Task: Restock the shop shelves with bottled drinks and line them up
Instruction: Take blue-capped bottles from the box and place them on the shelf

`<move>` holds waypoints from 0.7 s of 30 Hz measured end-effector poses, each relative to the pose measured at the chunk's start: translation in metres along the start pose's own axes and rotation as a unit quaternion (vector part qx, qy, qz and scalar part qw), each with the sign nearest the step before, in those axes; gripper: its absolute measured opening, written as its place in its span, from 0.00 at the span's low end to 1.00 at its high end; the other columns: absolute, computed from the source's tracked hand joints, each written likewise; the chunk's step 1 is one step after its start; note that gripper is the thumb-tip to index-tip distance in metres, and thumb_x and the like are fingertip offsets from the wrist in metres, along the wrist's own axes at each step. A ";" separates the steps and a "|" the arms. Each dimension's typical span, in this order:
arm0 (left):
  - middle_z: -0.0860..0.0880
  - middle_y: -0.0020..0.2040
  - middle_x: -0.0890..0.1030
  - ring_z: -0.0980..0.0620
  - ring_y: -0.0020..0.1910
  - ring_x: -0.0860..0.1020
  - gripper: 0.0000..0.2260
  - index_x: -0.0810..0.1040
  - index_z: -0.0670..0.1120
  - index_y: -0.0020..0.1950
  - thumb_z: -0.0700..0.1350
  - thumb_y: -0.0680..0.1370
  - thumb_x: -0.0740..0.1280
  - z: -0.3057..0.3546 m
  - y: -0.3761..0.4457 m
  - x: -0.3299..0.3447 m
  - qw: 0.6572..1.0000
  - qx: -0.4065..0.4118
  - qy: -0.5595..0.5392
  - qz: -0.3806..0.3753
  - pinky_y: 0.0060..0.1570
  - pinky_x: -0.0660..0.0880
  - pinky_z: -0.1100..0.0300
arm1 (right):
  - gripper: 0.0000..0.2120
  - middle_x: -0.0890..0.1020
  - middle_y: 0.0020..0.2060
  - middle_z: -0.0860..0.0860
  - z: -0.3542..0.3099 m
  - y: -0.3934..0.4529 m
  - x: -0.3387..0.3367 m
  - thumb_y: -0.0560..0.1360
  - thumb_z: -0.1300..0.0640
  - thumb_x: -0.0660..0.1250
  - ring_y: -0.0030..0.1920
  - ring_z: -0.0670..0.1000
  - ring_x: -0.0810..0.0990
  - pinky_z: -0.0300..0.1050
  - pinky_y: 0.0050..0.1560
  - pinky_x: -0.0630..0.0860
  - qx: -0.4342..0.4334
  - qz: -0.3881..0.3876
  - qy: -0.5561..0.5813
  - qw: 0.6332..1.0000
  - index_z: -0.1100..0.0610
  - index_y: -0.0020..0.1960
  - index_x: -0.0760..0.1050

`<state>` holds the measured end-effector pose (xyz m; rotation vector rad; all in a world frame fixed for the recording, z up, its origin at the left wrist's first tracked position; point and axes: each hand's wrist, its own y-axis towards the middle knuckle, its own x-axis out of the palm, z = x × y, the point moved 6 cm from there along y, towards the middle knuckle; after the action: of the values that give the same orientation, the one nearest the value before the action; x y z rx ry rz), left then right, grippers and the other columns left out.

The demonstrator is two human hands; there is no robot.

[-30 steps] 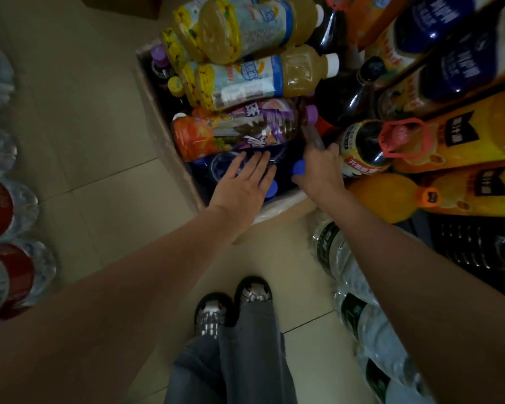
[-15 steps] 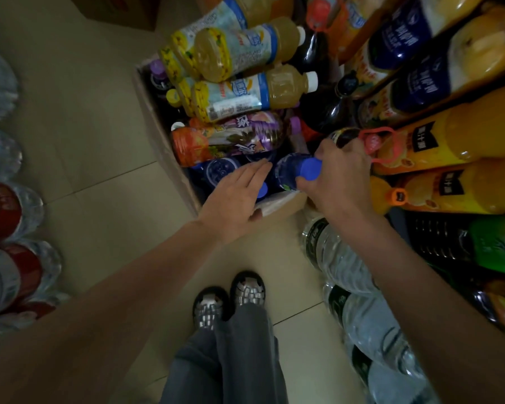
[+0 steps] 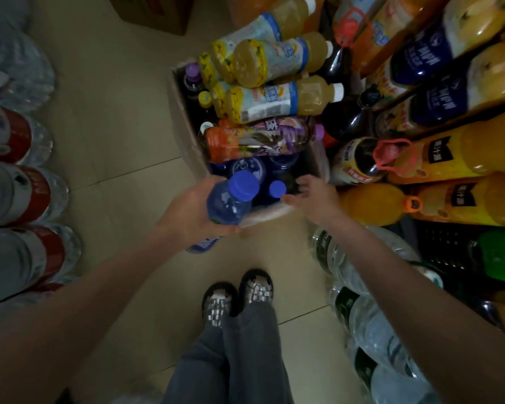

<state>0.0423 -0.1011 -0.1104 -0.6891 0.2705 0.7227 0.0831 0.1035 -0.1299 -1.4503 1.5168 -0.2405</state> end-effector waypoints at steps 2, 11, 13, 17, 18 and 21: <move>0.57 0.48 0.76 0.53 0.48 0.76 0.30 0.71 0.48 0.63 0.44 0.64 0.78 -0.020 -0.001 -0.008 0.999 -0.009 0.037 0.000 0.41 0.68 0.72 | 0.26 0.74 0.62 0.59 0.010 0.030 0.028 0.72 0.55 0.71 0.62 0.58 0.73 0.48 0.60 0.70 0.005 0.037 -0.093 0.995 0.64 0.65 0.68; 0.48 0.68 0.69 0.57 0.66 0.66 0.33 0.69 0.44 0.66 0.44 0.64 0.78 -0.014 0.029 -0.002 0.992 0.101 0.068 -0.038 0.54 0.63 0.72 | 0.25 0.70 0.62 0.61 0.021 0.081 0.059 0.69 0.57 0.73 0.60 0.61 0.72 0.50 0.58 0.70 0.004 0.080 -0.221 0.972 0.64 0.62 0.70; 0.48 0.70 0.67 0.59 0.70 0.59 0.32 0.71 0.43 0.63 0.47 0.63 0.77 -0.007 0.034 0.001 0.991 0.114 0.061 -0.030 0.59 0.62 0.68 | 0.24 0.74 0.59 0.62 0.022 0.084 0.056 0.68 0.56 0.74 0.57 0.61 0.74 0.50 0.54 0.72 -0.001 0.068 -0.207 0.976 0.65 0.59 0.72; 0.46 0.71 0.65 0.63 0.69 0.54 0.29 0.71 0.41 0.62 0.41 0.64 0.77 0.007 0.043 0.006 0.990 0.118 0.060 -0.054 0.58 0.59 0.71 | 0.20 0.76 0.57 0.63 0.022 0.083 0.049 0.70 0.56 0.71 0.56 0.62 0.76 0.49 0.50 0.72 0.018 0.067 -0.172 0.983 0.66 0.57 0.74; 0.46 0.71 0.66 0.64 0.68 0.53 0.28 0.71 0.40 0.62 0.40 0.65 0.77 0.008 0.045 0.006 0.989 0.119 0.065 -0.065 0.56 0.58 0.72 | 0.20 0.76 0.57 0.63 0.023 0.083 0.047 0.70 0.57 0.71 0.56 0.62 0.76 0.50 0.50 0.72 0.033 0.069 -0.159 0.984 0.67 0.57 0.74; 0.47 0.72 0.64 0.64 0.69 0.50 0.29 0.70 0.41 0.63 0.40 0.65 0.78 0.005 0.049 0.004 0.991 0.099 0.047 -0.075 0.58 0.56 0.72 | 0.17 0.77 0.50 0.61 0.028 0.081 0.041 0.67 0.53 0.74 0.50 0.58 0.78 0.43 0.38 0.69 0.061 0.069 -0.121 0.988 0.61 0.49 0.73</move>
<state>0.0117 -0.0694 -0.1324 -0.5475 0.3677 0.5132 0.0588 0.1038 -0.2217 -1.2244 1.3731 -0.0697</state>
